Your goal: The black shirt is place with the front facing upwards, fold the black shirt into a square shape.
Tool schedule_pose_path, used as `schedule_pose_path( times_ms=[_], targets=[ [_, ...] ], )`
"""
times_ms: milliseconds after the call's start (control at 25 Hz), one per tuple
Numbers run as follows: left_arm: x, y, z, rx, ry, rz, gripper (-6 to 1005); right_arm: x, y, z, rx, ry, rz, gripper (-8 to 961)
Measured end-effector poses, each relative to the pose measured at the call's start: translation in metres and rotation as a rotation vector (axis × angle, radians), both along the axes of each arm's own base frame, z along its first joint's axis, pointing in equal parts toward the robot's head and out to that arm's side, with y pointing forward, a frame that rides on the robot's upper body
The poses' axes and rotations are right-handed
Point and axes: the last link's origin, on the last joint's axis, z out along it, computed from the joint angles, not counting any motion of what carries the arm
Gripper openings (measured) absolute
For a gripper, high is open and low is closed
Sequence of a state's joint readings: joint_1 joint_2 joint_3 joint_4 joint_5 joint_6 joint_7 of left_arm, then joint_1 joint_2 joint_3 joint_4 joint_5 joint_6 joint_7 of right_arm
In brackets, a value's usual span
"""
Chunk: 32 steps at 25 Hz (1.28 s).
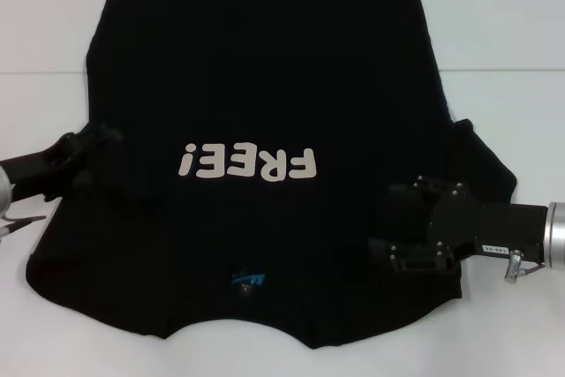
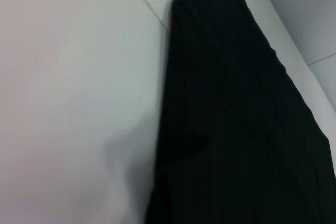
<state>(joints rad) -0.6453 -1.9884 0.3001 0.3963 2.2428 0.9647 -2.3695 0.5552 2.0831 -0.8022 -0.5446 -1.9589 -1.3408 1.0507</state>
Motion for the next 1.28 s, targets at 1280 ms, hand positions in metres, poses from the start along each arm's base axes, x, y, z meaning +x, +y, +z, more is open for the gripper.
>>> schedule_pose_path(
  times_ms=[1280],
  targets=[
    [-0.004,-0.018,0.008,0.015,-0.091,-0.036,961,0.004,-0.003,0.0,0.002,0.001,-0.012,914]
  ],
)
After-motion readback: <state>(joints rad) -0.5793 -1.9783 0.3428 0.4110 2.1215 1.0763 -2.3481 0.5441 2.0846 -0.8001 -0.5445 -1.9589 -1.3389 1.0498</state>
